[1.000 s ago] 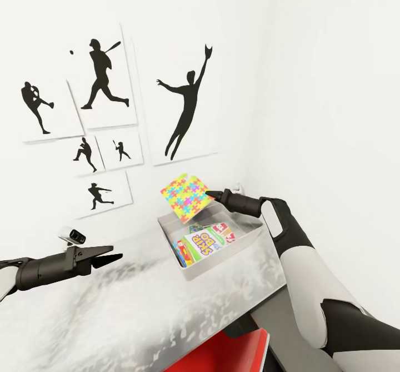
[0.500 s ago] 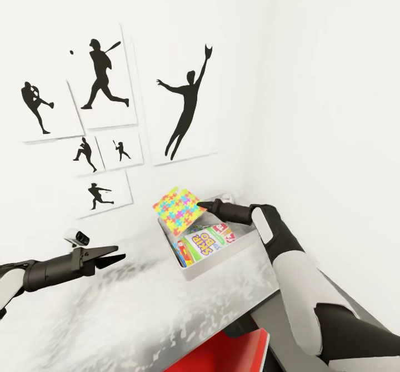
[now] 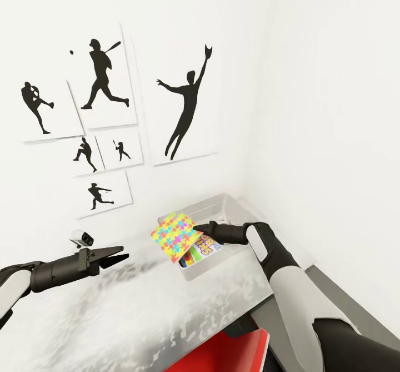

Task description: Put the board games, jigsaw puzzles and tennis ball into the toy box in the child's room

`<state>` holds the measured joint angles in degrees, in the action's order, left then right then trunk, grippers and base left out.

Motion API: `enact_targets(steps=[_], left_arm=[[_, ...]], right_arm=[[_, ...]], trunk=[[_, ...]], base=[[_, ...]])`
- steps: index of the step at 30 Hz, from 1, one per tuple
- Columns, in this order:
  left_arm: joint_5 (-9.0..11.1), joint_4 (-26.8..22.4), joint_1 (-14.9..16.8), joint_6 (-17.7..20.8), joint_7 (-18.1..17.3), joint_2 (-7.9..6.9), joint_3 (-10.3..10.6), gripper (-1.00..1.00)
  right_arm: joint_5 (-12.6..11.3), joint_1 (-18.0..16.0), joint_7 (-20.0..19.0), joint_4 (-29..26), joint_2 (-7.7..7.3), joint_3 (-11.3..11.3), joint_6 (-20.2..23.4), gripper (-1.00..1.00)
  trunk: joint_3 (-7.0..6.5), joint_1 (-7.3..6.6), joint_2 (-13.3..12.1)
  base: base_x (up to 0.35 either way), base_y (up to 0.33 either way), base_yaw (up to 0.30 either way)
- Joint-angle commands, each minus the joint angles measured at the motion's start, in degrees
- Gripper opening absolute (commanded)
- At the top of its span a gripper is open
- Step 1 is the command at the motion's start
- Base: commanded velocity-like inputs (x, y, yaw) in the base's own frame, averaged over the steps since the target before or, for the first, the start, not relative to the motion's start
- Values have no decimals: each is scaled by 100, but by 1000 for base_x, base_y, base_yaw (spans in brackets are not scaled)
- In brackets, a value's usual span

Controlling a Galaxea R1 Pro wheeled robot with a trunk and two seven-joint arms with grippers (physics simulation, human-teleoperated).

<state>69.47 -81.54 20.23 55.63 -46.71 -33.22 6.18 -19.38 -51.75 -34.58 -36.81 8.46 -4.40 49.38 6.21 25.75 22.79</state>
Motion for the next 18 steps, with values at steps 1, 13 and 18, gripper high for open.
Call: enact_targets(steps=[1,13,18], left_arm=[[15,4,7,20,-12,-7,8,100],[14,6,7,18,-8,-7,6,100],[14,6,7,18,-6,-8,6,100]], right_arm=[[13,-4,-34,1,4,-42,30,-100],[-20,-2,-85,-2,-196,-59,-59,-100],[-43,-2,-207,5,-318,-61,-233,-100]], trunk=[[13,4,13],[13,4,13],[13,4,13]], base=[[0,0,0],[0,0,0],[0,0,0]])
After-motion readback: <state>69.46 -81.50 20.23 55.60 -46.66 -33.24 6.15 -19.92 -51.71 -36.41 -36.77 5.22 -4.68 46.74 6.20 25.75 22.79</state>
